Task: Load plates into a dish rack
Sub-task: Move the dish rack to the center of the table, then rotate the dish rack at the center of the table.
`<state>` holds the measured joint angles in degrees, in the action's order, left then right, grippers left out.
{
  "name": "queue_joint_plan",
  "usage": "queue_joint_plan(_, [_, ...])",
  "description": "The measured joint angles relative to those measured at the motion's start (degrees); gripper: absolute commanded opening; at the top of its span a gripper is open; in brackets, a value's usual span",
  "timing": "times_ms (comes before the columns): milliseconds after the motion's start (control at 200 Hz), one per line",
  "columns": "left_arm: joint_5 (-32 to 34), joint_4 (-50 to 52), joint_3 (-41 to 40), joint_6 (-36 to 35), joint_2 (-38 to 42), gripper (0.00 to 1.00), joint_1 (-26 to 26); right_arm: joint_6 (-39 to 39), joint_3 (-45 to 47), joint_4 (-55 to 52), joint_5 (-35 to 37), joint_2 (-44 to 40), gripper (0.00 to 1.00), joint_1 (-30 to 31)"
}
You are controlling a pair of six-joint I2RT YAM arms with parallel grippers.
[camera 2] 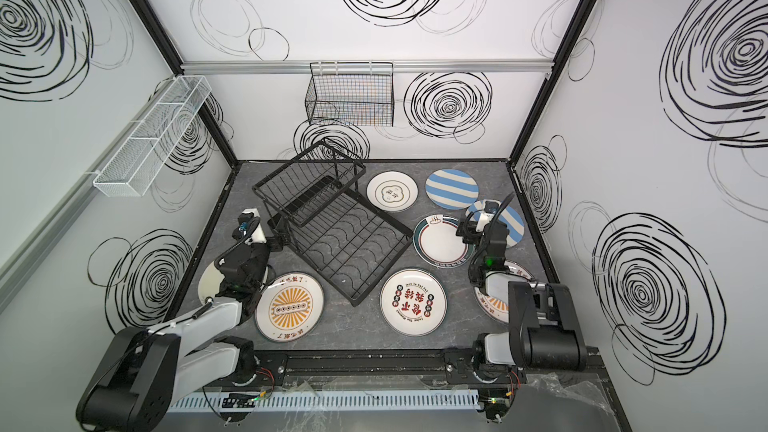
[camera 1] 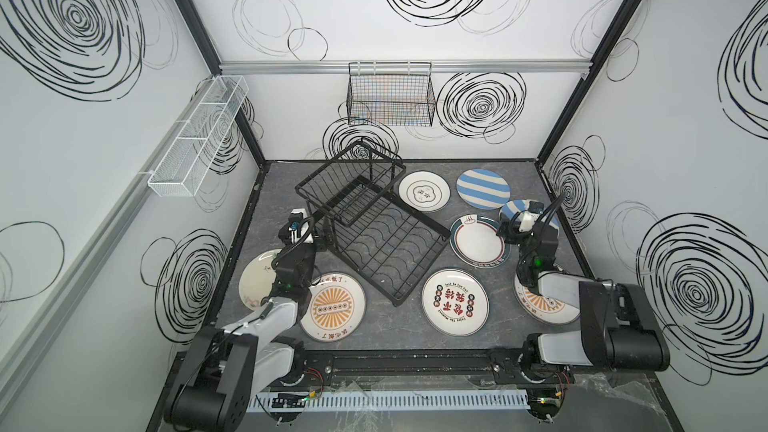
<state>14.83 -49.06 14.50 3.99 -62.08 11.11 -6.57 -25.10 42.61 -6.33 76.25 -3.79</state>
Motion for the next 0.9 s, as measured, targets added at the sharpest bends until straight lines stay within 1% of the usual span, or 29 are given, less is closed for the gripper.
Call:
queue_joint_plan(75, [6.34,11.76,3.23,1.42,4.81,0.96,5.86,-1.79,-5.29,-7.63,-1.73,-4.79,0.94,1.33])
queue_joint_plan(155, [9.03,23.96,8.37,5.09,9.62,0.96,9.90,-2.78,-9.35,-15.76,-2.56,-9.42,0.94,4.98])
queue_joint_plan(270, [7.43,36.63,14.01,11.04,18.05,0.96,11.52,-4.46,-13.00,-27.12,-4.13,-14.14,0.94,10.58])
queue_joint_plan(395, [4.70,48.48,14.27,16.81,27.76,0.96,11.43,-8.83,-12.41,-35.54,-6.86,-17.70,0.92,14.43])
queue_joint_plan(490, [1.77,55.43,14.34,19.50,31.74,0.96,11.21,-12.11,-10.67,-38.23,-8.81,-18.14,0.92,19.15])
queue_joint_plan(585, [-1.27,61.24,15.10,20.52,32.06,0.96,11.21,-13.40,-10.54,-39.63,-10.05,-14.75,0.92,26.64])
queue_joint_plan(670, [-3.56,64.46,16.85,20.55,31.19,0.96,10.91,-13.57,-12.55,-41.68,-10.12,-8.52,0.90,31.76])
queue_joint_plan(790, [-7.98,65.68,20.59,19.91,29.09,0.96,9.55,-13.51,-17.20,-44.59,-9.60,1.09,0.89,33.86])
queue_joint_plan(900, [-11.65,65.68,22.67,19.32,27.04,0.96,8.52,-11.58,-22.38,-47.74,-5.73,8.00,0.89,35.36])
